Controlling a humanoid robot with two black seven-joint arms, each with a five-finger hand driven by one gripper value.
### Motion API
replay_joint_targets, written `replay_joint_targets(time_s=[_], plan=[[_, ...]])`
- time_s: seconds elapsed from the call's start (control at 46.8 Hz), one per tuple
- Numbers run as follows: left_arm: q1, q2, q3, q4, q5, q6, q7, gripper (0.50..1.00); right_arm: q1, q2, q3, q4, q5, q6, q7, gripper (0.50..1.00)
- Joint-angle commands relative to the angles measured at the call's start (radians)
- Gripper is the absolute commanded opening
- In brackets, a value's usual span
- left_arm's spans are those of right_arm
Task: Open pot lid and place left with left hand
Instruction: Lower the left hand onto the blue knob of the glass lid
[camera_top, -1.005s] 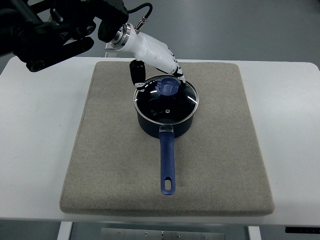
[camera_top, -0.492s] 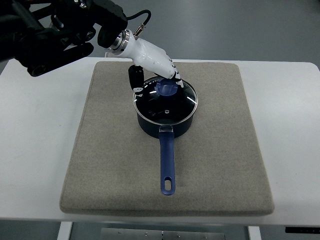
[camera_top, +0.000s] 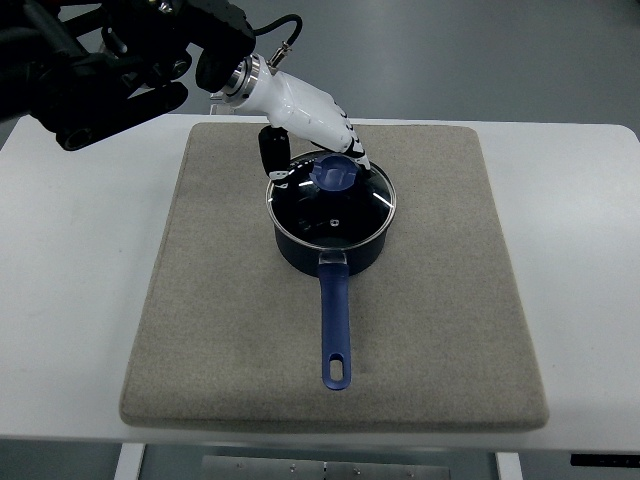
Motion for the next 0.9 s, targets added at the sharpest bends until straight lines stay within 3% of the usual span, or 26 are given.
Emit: replay_joint_targets(time_s=[0.0,0.876], plan=[[0.002,0.0,0.002,0.002,0.0,-0.001,0.0,0.962,0.0,0.0,0.0,0.0,0.0,0.0,0.0,0.917],[0.001,-0.035,0.015,0.031,0.005,-0.014,0.0,0.958,0.0,0.0,0.0,0.0,0.0,0.0,0.0,0.917]])
